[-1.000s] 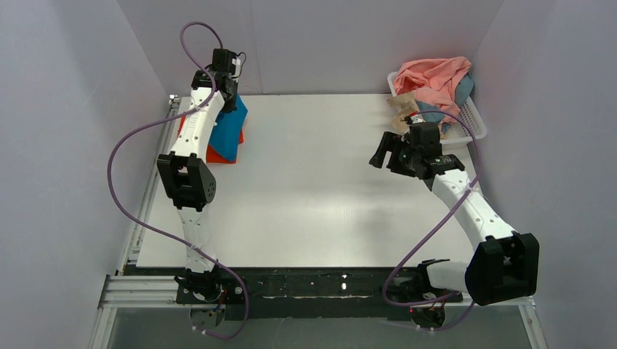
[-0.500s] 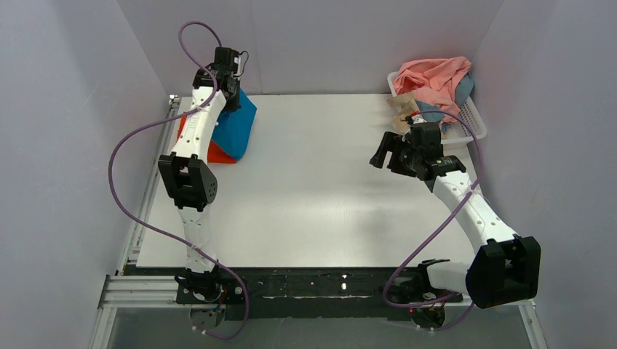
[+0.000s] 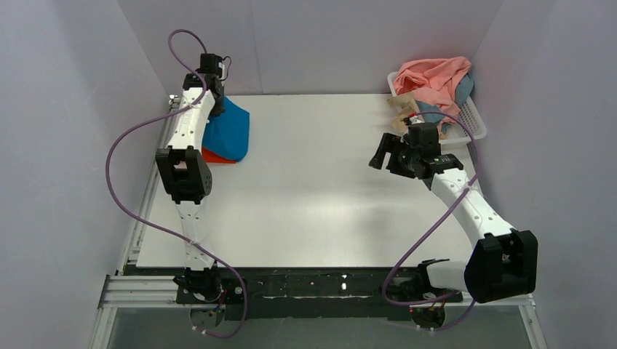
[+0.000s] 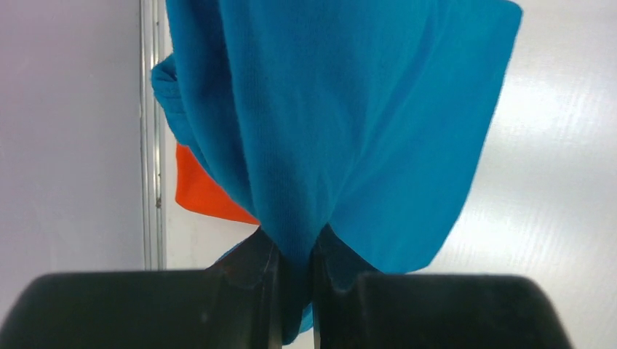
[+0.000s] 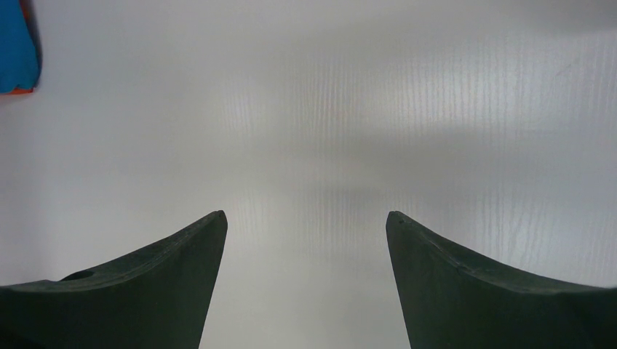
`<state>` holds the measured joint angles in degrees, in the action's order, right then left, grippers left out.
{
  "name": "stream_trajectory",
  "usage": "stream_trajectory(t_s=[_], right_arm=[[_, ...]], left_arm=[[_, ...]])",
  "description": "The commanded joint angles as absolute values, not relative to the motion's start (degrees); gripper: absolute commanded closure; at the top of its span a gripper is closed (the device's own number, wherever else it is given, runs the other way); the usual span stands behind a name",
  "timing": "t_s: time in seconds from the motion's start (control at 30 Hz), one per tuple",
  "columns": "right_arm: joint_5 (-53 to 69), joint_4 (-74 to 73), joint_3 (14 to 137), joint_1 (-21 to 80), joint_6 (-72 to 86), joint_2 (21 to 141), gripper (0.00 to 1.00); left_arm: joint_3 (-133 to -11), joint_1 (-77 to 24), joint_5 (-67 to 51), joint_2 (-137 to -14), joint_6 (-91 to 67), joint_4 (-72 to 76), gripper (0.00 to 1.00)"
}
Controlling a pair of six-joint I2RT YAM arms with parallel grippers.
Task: Fold and stack the t-shirts
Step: Put the neatly folded tshirt into the corner of the board with the left arm
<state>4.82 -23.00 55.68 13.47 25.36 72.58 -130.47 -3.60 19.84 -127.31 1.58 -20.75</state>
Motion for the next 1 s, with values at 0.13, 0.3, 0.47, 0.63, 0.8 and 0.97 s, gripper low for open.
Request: stream_trajectory(t_s=[0.13, 0.3, 0.47, 0.63, 0.8, 0.97], right_arm=[[5.2, -23.7, 59.6, 13.1, 26.0, 74.2, 0.12], [5.0, -24.5, 60.9, 13.1, 26.6, 74.8, 0.12], [4.5, -26.7, 62.9, 13.1, 26.6, 75.0, 0.12], [4.3, -27.1, 63.1, 13.1, 26.9, 74.8, 0.12], [4.3, -27.9, 63.5, 13.1, 27.0, 74.6, 0.12], [3.5, -28.5, 63.1, 13.1, 27.1, 72.8, 0.12]], left_arm=[[-128.5, -0.1, 20.9, -128.8, 4.2, -18.0, 1.0], [-128.5, 4.0, 18.3, -130.9, 4.5, -16.0, 1.0], [-129.0, 6.9, 17.3, -132.7, 2.8, -15.3, 1.0], [-127.8, 9.2, 15.3, -133.7, 2.0, -14.3, 0.81], [-127.2, 9.9, 14.2, -133.9, 0.6, -14.1, 0.02], [-127.8, 9.9, 15.4, -131.2, -3.6, -15.8, 0.02]])
